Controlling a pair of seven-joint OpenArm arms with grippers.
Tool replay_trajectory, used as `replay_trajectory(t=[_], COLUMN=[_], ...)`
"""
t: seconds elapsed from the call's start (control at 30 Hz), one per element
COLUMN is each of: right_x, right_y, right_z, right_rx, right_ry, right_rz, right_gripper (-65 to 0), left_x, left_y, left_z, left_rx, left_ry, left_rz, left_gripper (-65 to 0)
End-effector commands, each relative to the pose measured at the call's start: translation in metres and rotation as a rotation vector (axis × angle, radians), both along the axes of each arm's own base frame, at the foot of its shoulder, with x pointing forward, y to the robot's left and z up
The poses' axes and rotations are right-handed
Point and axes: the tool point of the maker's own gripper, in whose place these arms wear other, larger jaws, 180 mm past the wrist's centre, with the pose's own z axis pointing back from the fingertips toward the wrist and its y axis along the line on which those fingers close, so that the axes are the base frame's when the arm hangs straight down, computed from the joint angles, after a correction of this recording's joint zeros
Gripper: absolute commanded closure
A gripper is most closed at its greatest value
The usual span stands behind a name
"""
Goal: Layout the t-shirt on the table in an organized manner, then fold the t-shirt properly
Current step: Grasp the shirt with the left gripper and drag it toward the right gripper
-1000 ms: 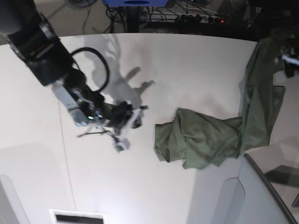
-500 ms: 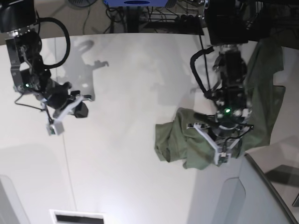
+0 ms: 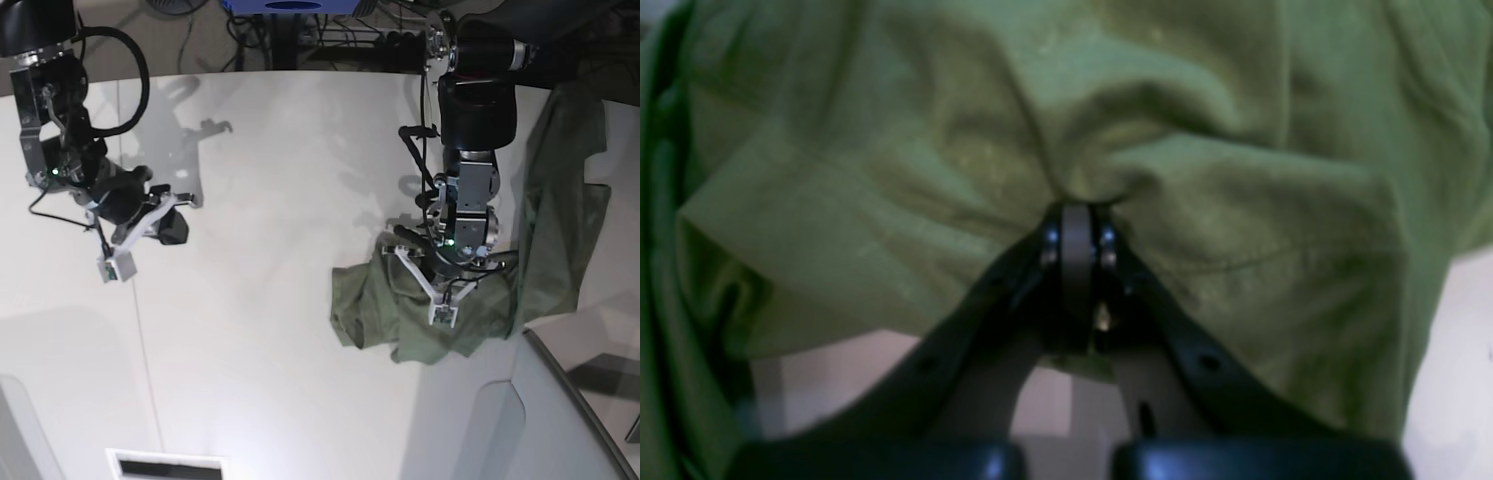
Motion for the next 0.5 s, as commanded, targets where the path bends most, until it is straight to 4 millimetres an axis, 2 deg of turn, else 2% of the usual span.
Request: replay_trajectory(t=[0.0,0.2,0.47], right_x=[0.009,0.009,0.006], right_y=[-0.007,-0.021,-0.019], right_z=[0.012,0.012,0.009], right_rx=[-0.008,-0.042,-0.033], right_ry=[-0.045,-0.044,-0.035], right_rz=[0.000,0.003,-0.001], right_gripper=[-0.6,-0.6,-1.2], left_x=[0.001,-0.030,-0.038], left_y=[-0.014,-0.079,-0.155], left_z=[-0.001,-0.025,-0.022], left_rx=[-0.019,-0.012,-0.073], left_ry=[0.015,0.080,0.077], left_rz=[-0.024,-0.208,-0.332], left_gripper=[0.0,0.0,0.0])
